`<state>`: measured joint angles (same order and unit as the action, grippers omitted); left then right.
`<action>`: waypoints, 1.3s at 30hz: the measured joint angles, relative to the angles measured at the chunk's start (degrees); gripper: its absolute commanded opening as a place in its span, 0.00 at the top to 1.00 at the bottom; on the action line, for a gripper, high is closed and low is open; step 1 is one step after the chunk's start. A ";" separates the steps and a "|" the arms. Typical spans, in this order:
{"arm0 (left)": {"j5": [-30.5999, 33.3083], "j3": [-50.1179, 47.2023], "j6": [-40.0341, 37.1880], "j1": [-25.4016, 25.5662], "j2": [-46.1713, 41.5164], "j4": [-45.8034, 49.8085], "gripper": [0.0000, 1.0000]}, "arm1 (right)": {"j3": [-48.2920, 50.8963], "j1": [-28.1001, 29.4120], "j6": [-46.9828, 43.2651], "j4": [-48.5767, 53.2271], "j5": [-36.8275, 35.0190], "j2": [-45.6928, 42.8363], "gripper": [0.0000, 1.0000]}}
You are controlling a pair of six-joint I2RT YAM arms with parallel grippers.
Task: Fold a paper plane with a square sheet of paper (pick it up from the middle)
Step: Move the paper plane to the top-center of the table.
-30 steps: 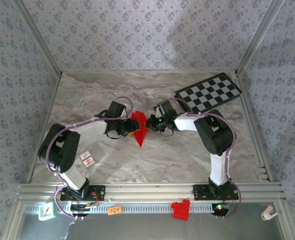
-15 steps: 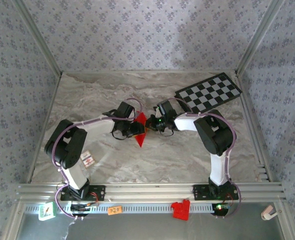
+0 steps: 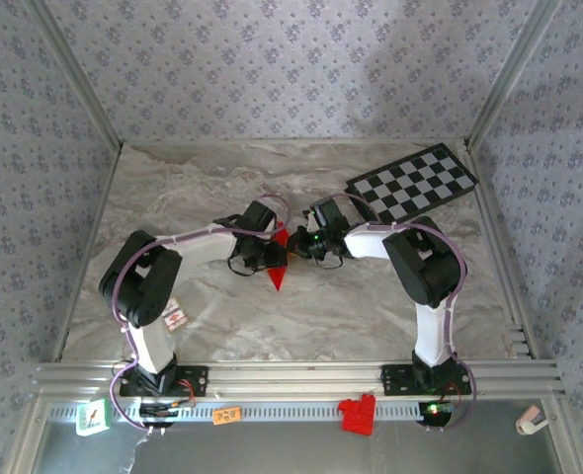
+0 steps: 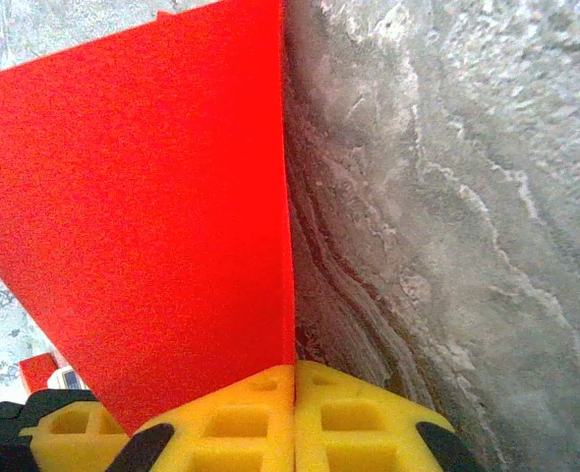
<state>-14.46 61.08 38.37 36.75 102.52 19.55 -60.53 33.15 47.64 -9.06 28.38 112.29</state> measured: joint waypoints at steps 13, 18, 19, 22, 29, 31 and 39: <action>3.82 0.50 0.00 0.13 0.04 1.31 0.83 | 0.00 -0.02 0.20 -0.20 -0.02 -0.02 0.85; 4.92 1.49 -0.09 0.17 0.04 2.01 0.89 | 0.00 -0.07 0.02 0.68 -0.31 -0.81 0.75; 5.07 1.64 -0.24 0.17 0.04 2.03 0.91 | 0.00 -0.09 -0.09 1.03 -0.55 -1.20 0.73; 5.55 2.43 -0.66 0.17 0.04 2.99 0.93 | 0.02 -0.46 -0.81 2.38 -1.77 -3.34 0.62; 9.42 6.88 -3.45 0.17 0.04 7.41 0.94 | 1.99 -2.14 -5.05 7.54 -9.68 -13.42 0.37; 11.04 9.75 -4.63 0.17 0.50 8.96 0.94 | 3.34 -2.43 -6.80 8.48 -12.96 -16.98 0.32; 17.27 23.08 -8.98 0.00 7.96 12.87 0.94 | 8.52 -2.86 -12.66 12.68 -25.77 -28.83 0.24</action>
<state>2.81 84.16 29.39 36.75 110.48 32.42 -52.01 30.28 34.98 3.62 2.61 83.46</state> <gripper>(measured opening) 0.066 0.755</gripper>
